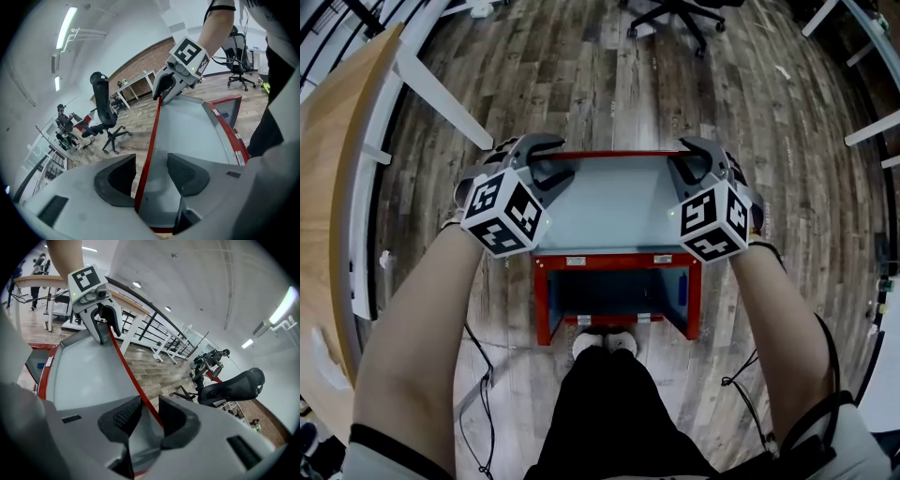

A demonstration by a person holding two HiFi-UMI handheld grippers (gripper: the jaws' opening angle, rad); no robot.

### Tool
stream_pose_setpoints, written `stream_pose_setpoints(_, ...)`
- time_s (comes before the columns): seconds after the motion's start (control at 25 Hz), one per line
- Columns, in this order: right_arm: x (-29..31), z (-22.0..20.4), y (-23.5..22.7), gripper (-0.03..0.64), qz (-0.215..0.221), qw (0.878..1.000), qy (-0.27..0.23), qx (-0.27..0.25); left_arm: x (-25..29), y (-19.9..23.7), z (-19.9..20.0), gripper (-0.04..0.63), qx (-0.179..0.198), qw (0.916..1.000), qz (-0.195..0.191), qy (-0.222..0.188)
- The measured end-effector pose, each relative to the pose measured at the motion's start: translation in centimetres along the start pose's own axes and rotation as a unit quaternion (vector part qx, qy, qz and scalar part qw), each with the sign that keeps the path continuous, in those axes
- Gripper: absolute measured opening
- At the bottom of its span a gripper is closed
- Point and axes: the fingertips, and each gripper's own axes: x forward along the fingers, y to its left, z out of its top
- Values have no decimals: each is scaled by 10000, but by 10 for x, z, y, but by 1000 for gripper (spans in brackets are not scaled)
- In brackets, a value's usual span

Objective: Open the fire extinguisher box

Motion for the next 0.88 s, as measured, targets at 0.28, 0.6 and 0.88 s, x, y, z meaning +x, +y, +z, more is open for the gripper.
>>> stream_pose_setpoints(0.28, 6, -4, 3, 100, 27, 10000, -68, -52, 6, -2, -5, 201, -28, 9998, -195, 12)
stream_pose_setpoints(0.6, -1, 0, 2, 101, -86, 9997, -24, -222, 1, -1, -2, 201, -141, 9997, -162, 71)
stream_pose_setpoints(0.88, -7, 0, -1, 112, -79, 9999, -50, -40, -2, -1, 1, 201, -113, 9998, -84, 113)
